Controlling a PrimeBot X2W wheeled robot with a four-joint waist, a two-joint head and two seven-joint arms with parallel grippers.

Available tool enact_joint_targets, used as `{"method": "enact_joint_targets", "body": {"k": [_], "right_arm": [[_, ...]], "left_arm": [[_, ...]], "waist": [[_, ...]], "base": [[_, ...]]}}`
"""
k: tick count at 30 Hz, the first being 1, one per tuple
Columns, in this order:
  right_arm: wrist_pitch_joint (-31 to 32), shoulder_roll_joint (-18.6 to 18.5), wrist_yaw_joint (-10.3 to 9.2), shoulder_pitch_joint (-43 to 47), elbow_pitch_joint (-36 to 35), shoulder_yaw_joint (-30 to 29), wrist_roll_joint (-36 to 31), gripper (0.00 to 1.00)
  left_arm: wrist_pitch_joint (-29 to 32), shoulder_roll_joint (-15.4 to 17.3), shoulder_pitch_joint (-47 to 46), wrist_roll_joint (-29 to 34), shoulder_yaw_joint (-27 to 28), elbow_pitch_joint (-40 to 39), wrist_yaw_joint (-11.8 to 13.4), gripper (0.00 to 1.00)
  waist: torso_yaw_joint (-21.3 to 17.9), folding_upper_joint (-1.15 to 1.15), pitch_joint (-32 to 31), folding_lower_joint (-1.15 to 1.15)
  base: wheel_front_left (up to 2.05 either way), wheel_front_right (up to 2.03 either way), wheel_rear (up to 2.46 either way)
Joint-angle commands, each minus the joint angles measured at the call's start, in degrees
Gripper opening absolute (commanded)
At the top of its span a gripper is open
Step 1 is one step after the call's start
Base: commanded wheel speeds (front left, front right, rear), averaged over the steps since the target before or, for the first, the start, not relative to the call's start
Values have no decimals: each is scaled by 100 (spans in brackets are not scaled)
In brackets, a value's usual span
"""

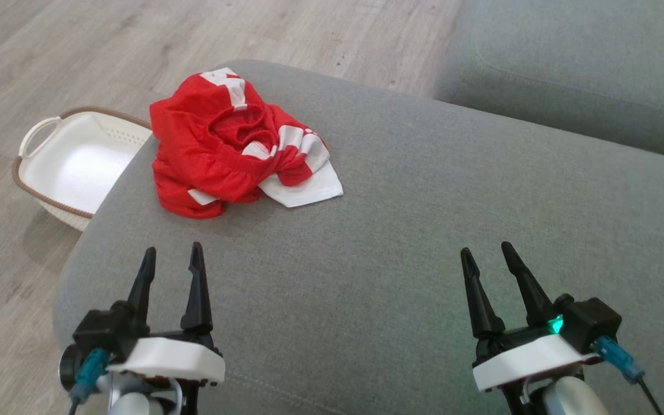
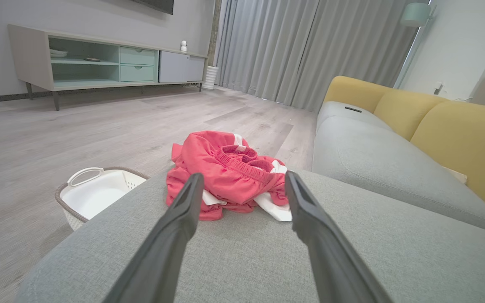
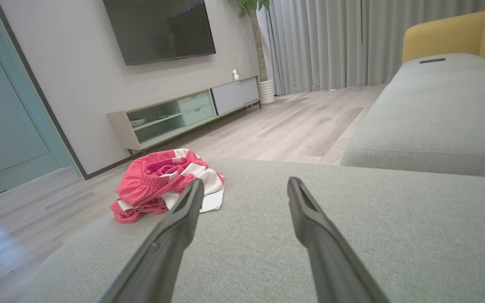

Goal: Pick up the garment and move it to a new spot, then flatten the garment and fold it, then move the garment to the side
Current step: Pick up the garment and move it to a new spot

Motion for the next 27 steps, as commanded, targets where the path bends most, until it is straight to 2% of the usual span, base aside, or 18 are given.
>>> {"method": "enact_joint_targets", "body": {"k": [1, 6, 15, 22, 27], "right_arm": [[-62, -40, 44, -258, -181, 144, -17, 100], [-62, -40, 44, -366, -226, 115, -96, 100], [-62, -40, 44, -705, -443, 77, -338, 100], [1, -40, 44, -999, -789, 3, -574, 100], [89, -40, 44, -1080, -1023, -75, -622, 100]], "left_arm": [[-70, -27, -188, 10, 215, -239, 37, 100], [-70, -27, -324, 103, 292, -213, -9, 100], [-70, 41, -1066, 355, 808, 148, -319, 100], [-38, 477, -2180, 523, 927, 1095, -673, 100], [393, 856, -3058, 516, 862, 1962, -937, 100]], "waist": [[-54, 0, 60, 0], [-223, 0, 288, 0], [-667, 0, 940, 0], [-874, 0, 1607, 0], [-990, 0, 1979, 0]], "base": [[0, 0, 0], [0, 0, 0], [0, 0, 0], [0, 0, 0], [0, 0, 0]]}}
